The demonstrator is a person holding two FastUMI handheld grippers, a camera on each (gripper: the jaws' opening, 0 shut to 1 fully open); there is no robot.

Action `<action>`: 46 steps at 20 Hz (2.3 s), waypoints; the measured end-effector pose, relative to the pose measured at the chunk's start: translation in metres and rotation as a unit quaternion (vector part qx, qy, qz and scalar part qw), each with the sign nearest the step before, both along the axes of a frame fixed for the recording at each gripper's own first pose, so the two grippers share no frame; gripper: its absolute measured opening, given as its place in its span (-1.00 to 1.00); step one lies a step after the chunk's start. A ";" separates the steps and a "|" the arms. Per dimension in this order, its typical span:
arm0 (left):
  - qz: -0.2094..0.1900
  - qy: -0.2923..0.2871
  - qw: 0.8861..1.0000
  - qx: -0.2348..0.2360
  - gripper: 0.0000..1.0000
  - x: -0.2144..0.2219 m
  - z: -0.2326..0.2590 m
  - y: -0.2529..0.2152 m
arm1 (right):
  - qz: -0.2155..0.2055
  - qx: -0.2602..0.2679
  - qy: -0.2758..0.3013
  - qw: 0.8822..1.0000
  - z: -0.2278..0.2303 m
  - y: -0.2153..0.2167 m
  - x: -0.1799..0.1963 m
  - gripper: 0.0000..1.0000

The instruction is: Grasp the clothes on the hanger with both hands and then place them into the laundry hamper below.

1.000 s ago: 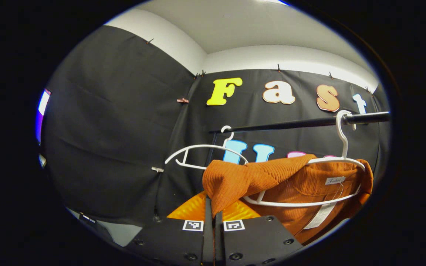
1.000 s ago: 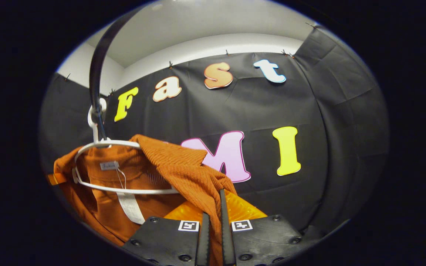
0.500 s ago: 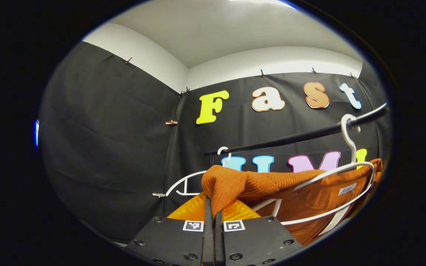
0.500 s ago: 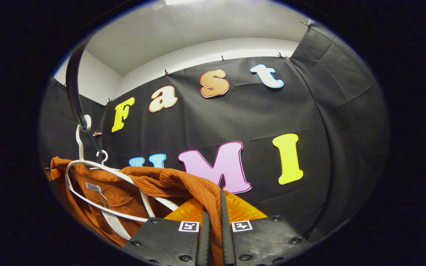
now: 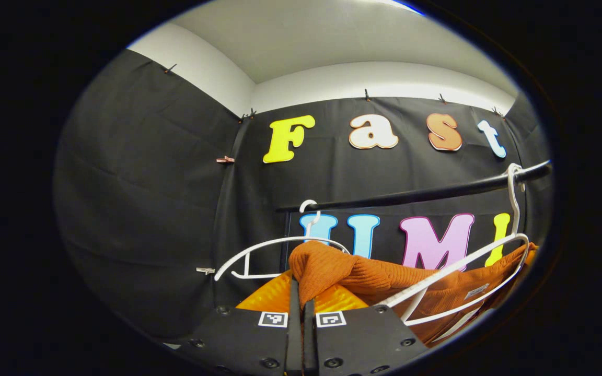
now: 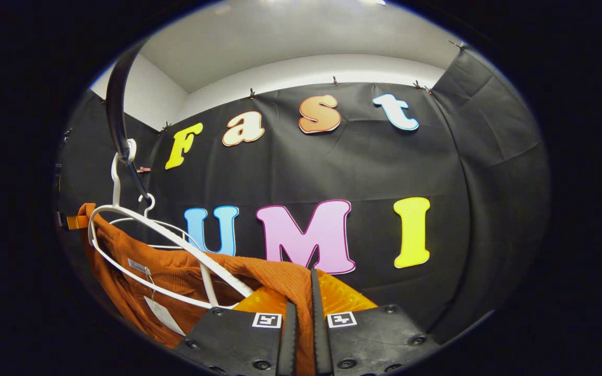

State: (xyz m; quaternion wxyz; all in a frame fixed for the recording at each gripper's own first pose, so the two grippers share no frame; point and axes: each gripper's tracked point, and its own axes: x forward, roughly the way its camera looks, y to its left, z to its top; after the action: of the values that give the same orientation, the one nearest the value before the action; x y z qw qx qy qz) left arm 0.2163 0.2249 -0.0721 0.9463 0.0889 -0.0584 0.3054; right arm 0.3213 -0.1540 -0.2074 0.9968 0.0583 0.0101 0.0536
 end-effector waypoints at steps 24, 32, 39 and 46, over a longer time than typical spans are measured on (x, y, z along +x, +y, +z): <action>-0.069 0.267 0.920 -0.280 -0.89 0.001 -0.313 -0.138 | 0.158 0.013 0.326 0.932 -0.213 0.124 -0.114 -0.66; -0.071 0.289 0.908 -0.294 -0.86 0.014 -0.329 -0.155 | 0.151 0.086 0.375 0.911 -0.240 0.162 -0.130 -0.75; -0.041 0.338 0.898 -0.280 -0.12 0.003 -0.353 -0.139 | 0.137 0.055 0.420 0.895 -0.273 0.154 -0.143 -0.19; -0.033 0.324 0.910 -0.256 0.91 -0.009 -0.339 -0.127 | 0.105 0.042 0.412 0.904 -0.270 0.127 -0.142 0.97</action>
State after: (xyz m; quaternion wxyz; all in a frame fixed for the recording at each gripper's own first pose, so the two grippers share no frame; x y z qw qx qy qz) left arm 0.2078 0.0974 -0.4109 0.9130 -0.0642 0.3287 0.2330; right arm 0.1794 -0.0266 -0.4775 0.8888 0.1159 0.4240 0.1299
